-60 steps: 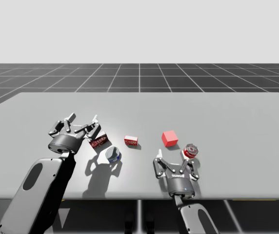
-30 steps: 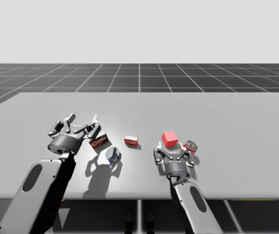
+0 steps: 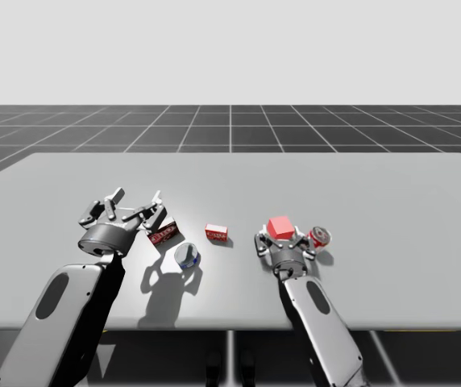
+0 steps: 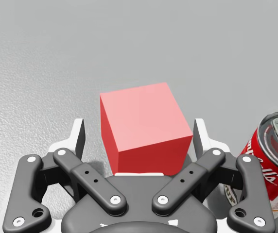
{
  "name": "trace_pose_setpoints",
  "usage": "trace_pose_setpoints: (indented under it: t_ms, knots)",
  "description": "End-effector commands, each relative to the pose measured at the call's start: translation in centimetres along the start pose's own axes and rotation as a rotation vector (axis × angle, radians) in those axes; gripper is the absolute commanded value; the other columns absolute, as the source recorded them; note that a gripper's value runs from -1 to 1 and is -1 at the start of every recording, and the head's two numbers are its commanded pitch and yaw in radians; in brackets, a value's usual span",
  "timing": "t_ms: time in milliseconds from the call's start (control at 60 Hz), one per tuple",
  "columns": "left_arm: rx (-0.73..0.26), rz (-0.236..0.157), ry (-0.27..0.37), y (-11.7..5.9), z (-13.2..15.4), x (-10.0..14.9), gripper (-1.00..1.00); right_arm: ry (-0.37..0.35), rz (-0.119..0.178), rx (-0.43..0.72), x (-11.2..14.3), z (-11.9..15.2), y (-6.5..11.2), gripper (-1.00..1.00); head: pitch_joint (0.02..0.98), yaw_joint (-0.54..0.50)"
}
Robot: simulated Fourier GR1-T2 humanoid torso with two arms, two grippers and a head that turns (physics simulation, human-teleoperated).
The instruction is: Find the red cube and pick it up.
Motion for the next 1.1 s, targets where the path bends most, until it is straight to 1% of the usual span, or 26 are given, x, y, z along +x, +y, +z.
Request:
trace_pose_setpoints:
  t_ms: [17,100,117,150,167,183,200,217,367,483,500,633,717,750,900,983,1100]
  knots:
    - [0.001,0.000,0.000,0.0,0.0,0.0,-1.00,0.063,0.010,-0.019,-1.2,-1.4,-1.1,-1.00,0.790,-0.22]
    - [0.001,0.000,0.000,0.0,0.0,0.0,-1.00,0.070,0.010,-0.014,-1.2,-1.5,-1.0,-1.00,0.787,-0.22]
    - [0.001,0.000,0.000,0.0,0.0,0.0,-1.00,0.067,0.015,-0.010,-1.3,-1.3,-1.0,-1.00,0.786,-0.22]
    - [0.001,0.000,0.000,0.0,0.0,0.0,-1.00,0.071,0.008,0.016,-1.3,-1.2,-1.1,-1.00,0.786,-0.22]
    - [0.001,0.000,0.000,0.0,0.0,0.0,-1.00,0.071,0.010,0.025,-1.4,-1.1,-1.1,-1.00,0.785,-0.22]
    - [0.001,0.000,0.000,0.0,0.0,0.0,-1.00,0.066,0.019,0.027,-1.4,-1.0,-1.1,-0.91,0.784,-0.22]
    - [0.001,0.000,0.000,0.0,0.0,0.0,-1.00,0.057,0.007,0.008,-1.5,-0.8,-1.0,0.74,0.781,-0.22]
    - [0.001,0.000,0.000,0.0,0.0,0.0,-1.00,0.059,0.010,0.012,-1.5,-0.8,-1.0,0.98,0.780,-0.22]
    - [0.001,0.000,0.000,0.0,0.0,0.0,-1.00,0.050,0.015,0.012,-1.5,-0.3,-1.0,1.00,0.748,-0.23]
    - [-0.001,-0.007,0.000,-0.1,0.0,-0.1,-1.00,0.040,0.018,0.011,-1.6,-0.2,-1.1,1.00,0.669,-0.23]
    - [-0.001,-0.008,0.000,-0.1,0.0,-0.1,-1.00,0.039,0.018,0.011,-1.7,-0.2,-1.2,1.00,0.640,-0.23]
    - [-0.002,-0.009,0.000,-0.1,-0.1,-0.1,-1.00,0.038,0.019,0.013,-1.9,-0.2,-1.1,1.00,0.538,-0.23]
    - [-0.002,-0.010,0.000,-0.2,-0.1,-0.1,-1.00,0.024,0.028,0.013,-2.0,-0.3,-1.1,1.00,0.489,-0.23]
    - [-0.002,-0.010,0.000,-0.2,-0.1,-0.1,-1.00,0.008,0.034,0.012,-2.2,-0.3,-1.1,1.00,0.468,-0.23]
    - [-0.002,-0.009,-0.001,-0.1,-0.2,-0.2,-1.00,-0.016,0.035,0.013,-2.2,-0.2,-1.1,1.00,0.440,-0.22]
    - [-0.002,-0.009,-0.001,-0.1,-0.2,-0.2,-1.00,-0.044,0.036,0.015,-1.4,0.1,-1.1,1.00,0.438,-0.23]
    - [-0.001,-0.009,-0.001,0.0,-0.2,-0.2,-1.00,-0.106,0.032,0.020,0.7,0.8,-1.2,1.00,0.437,-0.23]
